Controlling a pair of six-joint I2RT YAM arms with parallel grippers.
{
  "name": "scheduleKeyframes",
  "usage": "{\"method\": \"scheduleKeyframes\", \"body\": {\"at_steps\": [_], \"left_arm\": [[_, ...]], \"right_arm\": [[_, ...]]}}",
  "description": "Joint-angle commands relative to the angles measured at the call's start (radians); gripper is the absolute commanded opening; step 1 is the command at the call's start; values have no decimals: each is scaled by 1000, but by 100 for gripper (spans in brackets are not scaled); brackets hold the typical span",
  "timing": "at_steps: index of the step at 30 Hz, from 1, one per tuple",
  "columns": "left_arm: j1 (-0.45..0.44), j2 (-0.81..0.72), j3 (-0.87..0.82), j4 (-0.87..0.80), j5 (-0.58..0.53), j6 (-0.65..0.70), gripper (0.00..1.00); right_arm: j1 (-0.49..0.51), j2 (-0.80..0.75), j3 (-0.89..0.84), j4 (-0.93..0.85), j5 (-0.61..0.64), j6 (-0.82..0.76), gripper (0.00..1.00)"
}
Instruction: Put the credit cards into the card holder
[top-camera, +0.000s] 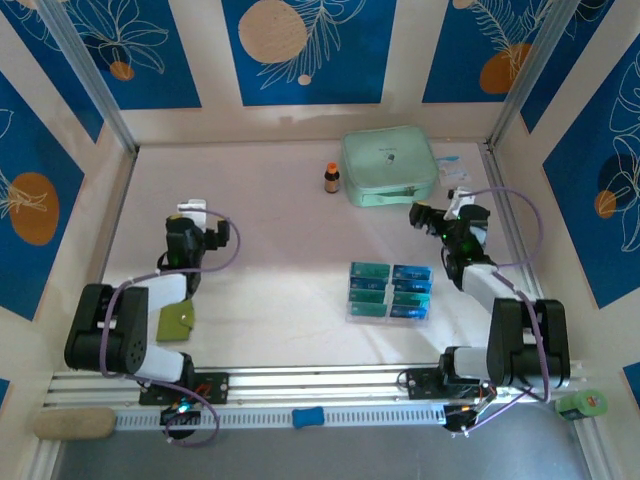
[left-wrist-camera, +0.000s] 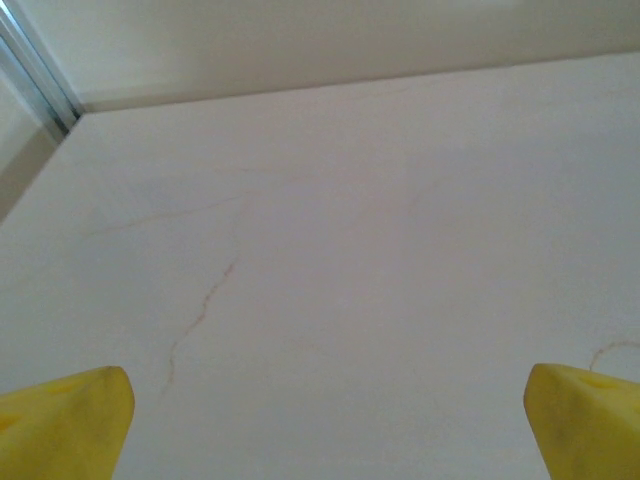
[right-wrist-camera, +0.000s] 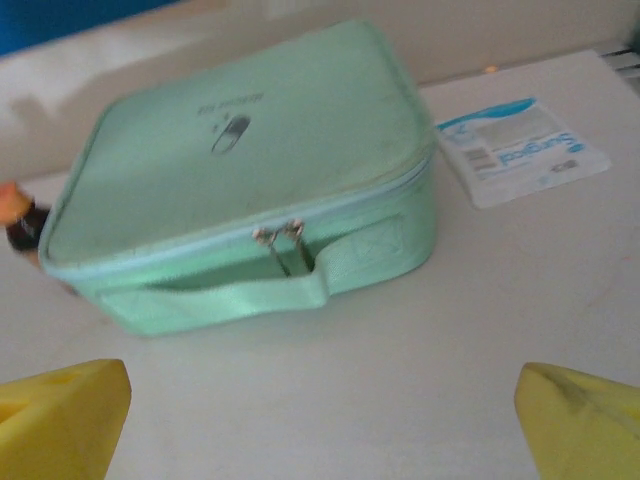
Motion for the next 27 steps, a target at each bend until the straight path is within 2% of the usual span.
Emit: {"method": "scheduleKeyframes", "body": {"at_steps": [1,3,5,7,10,14,18,22,27], "left_arm": [[4,-76,63,-150,-61,-53,100],[4,-125,116,-255,-56,-109,100],[2,-161,172,-356,-25,-182,100],[-6,-195,211,-423,24,-237,100],[-33,-248,250,-534,35,-322,100],[-84,-311,289,-699,44,-392,100],[-147,-343,302,-817,37,-423,100],[-199,-355,303,-849,25,-428,100],[-232,-343,311,-849,15,-425,100]], "right_arm": [[-91,-91,120,-328,37,324,99],[-162,-124,157,-392,-131,384,99],[-178,-164,190,-450,-249,372,99],[-152,-210,221,-529,-333,332,99],[-45,-281,258,-699,-380,264,99],[186,-375,257,-906,-327,212,98],[412,-431,219,-1039,-289,277,94],[654,-454,158,-1110,-266,368,87],[943,-461,86,-1171,-122,481,86]]}}
